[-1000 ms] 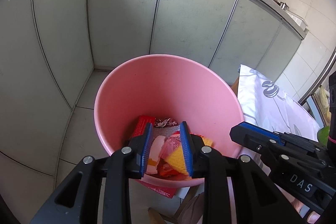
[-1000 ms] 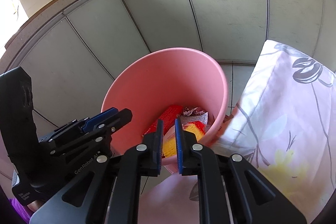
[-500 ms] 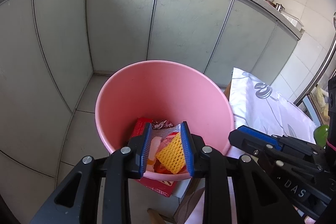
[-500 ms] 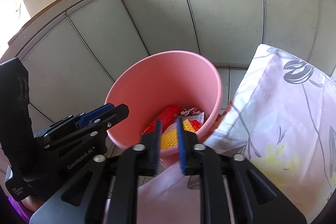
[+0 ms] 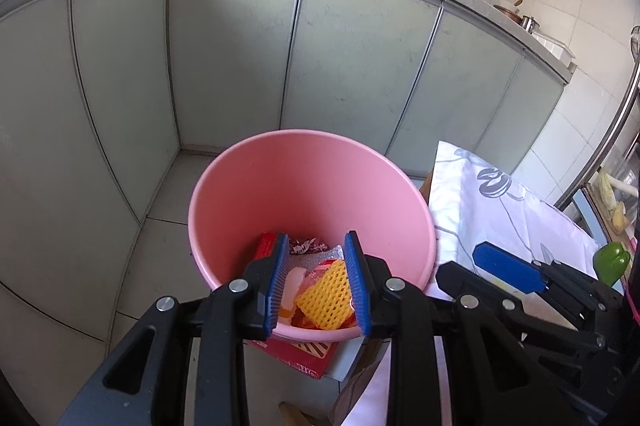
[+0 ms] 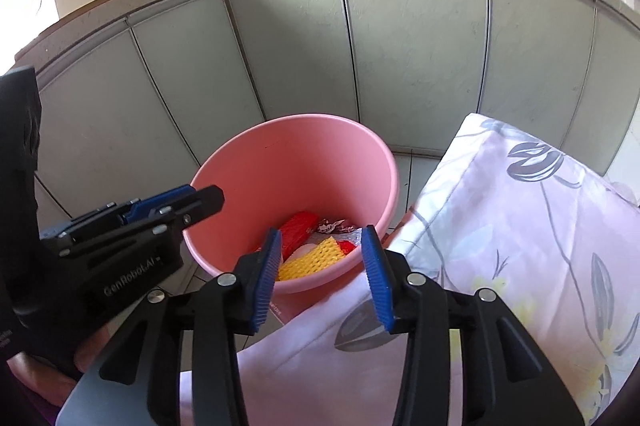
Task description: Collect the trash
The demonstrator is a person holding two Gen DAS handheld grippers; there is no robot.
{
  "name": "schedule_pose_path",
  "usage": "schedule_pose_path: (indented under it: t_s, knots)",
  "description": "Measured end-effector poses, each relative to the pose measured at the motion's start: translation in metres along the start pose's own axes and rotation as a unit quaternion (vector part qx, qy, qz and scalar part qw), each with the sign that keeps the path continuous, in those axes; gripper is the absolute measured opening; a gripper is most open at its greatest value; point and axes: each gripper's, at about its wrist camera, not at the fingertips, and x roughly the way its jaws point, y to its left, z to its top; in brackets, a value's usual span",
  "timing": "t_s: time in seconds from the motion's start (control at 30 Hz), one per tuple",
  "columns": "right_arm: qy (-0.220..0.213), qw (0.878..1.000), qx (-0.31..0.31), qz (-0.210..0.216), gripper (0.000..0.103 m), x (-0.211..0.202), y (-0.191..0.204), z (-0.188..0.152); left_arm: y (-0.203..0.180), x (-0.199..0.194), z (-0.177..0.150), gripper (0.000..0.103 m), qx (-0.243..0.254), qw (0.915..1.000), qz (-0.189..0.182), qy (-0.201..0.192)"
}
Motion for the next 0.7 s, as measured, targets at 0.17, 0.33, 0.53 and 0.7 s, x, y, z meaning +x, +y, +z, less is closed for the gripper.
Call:
schedule_pose_path:
  t_s: [0.17,0.33,0.53,0.7]
  knots:
    - [-0.009,1.0,-0.01,-0.016,0.043,-0.005,0.004,-0.004,-0.001,-0.008,0.001,0.028,0.0,0.9998,0.013,-0.014]
    - [-0.027,0.999,-0.017,-0.042,0.043,-0.014,0.008,-0.012,-0.001,-0.016,0.002,0.028,-0.002,0.9995,0.02,-0.023]
    - [-0.05,0.997,-0.024,-0.06,0.044,-0.028,0.014,-0.016,0.0,-0.031,0.0,0.03,-0.003,0.9986,0.033,-0.041]
    - [-0.079,0.994,-0.031,-0.068,0.044,-0.043,0.02,-0.018,-0.002,-0.044,-0.001,0.033,-0.001,0.9976,0.043,-0.055]
